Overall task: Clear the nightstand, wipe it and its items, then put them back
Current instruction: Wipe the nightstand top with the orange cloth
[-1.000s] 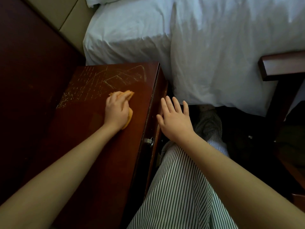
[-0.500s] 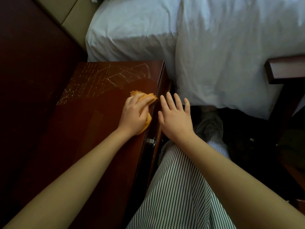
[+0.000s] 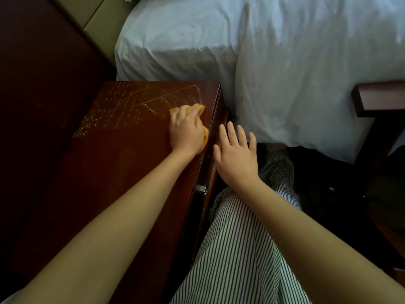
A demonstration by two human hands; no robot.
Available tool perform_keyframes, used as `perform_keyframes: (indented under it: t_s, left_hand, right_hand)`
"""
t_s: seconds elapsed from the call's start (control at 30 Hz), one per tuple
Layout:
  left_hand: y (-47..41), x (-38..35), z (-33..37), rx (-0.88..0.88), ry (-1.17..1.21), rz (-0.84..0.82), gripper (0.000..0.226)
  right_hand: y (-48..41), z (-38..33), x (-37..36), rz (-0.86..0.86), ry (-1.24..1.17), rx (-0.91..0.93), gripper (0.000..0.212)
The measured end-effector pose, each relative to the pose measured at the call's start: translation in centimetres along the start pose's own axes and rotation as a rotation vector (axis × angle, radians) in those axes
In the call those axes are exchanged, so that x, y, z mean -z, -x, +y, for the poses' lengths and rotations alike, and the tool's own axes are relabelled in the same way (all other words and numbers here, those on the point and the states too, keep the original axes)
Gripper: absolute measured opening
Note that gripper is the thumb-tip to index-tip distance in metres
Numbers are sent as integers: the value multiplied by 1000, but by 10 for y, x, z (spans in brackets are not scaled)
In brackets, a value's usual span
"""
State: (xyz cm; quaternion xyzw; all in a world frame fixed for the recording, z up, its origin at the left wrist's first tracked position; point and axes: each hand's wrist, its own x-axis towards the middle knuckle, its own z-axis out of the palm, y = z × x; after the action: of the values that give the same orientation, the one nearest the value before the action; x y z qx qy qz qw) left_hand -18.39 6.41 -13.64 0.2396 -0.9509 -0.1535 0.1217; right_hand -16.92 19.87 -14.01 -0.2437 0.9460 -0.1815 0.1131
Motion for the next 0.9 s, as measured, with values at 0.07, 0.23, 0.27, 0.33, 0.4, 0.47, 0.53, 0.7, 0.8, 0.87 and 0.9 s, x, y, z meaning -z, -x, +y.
perform_keyframes:
  t_s: [0.07,0.23,0.27,0.33,0.4,0.47,0.53,0.7,0.8,0.87,0.9]
  left_hand:
    - [13,5,-8,-137,29,-66,38]
    - [52,31,-50,-206,55,-107,38]
    - [53,34,-58,-153,38,-87,38]
    - [45,37,-67,-39,-2,-42,38]
    - [29,34,-62,45,-26,1,39]
    - [11,25,-48,130,-43,33,39]
    - [-5,14,-31,178,-45,56,39]
    - [-13,-2,4,63,-30,22,39]
    - [11,5,-1,-124,20,-42,38]
    - [29,14,-17,-232,26,-93,39]
    - [34,18,-28,-254,19,-106,40]
  right_hand:
    - [0,-1,0,1,-5,5,55]
    - [-3,2,-2,-29,18,3,54]
    - [-3,3,-2,-35,19,3,54]
    - [-3,2,-3,-41,22,5,54]
    - [-3,3,-4,-43,23,2,55]
    - [-3,3,-3,-40,19,-6,55]
    - [-2,1,-2,-34,11,-8,54]
    - [-3,-2,-1,-6,-2,10,55]
    - [-3,-3,-1,-7,-9,1,55]
    - [-4,-4,-1,-3,-21,0,55]
    - [-4,-4,-1,1,-28,5,55]
